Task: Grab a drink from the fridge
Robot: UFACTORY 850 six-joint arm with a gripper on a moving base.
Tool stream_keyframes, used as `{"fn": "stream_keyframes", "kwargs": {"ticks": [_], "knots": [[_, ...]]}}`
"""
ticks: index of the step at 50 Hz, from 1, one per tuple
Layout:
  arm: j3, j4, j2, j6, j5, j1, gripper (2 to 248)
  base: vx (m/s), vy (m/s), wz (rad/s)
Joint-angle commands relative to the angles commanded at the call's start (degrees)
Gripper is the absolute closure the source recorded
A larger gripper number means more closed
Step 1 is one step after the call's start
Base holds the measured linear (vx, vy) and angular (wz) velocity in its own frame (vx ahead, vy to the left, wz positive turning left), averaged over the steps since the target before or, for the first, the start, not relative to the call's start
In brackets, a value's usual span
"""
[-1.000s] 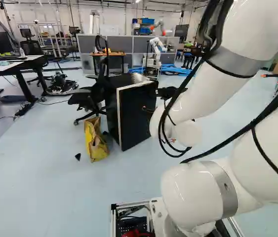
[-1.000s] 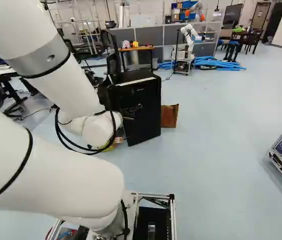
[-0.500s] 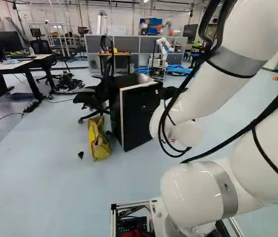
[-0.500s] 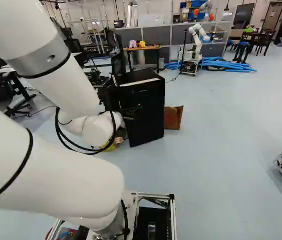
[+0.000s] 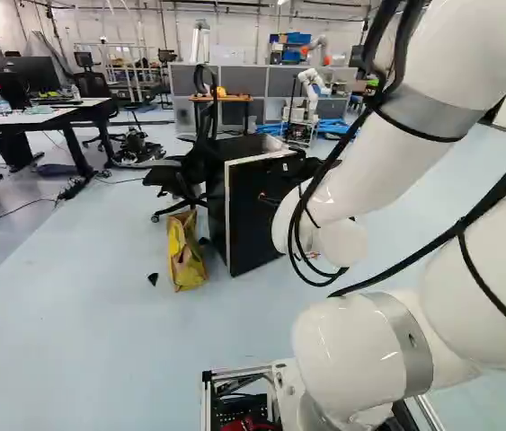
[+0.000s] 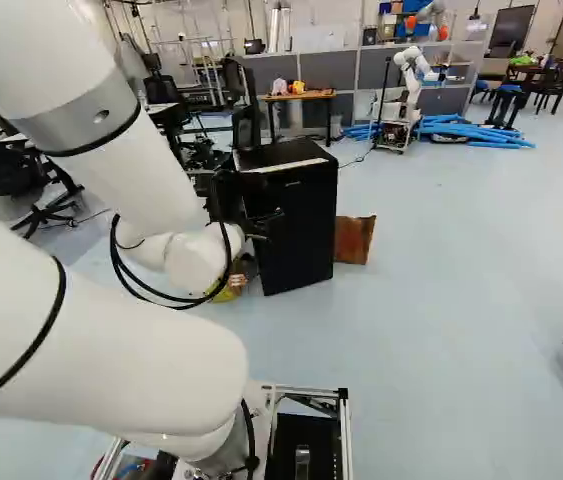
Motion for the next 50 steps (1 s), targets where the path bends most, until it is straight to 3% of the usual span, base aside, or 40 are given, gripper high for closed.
{"fn": "stream_keyframes", "kwargs": {"ticks": [50], "knots": [[0.0, 0.0, 0.0, 0.0, 0.0, 0.0, 3, 0.039, -0.026, 0.116]]}}
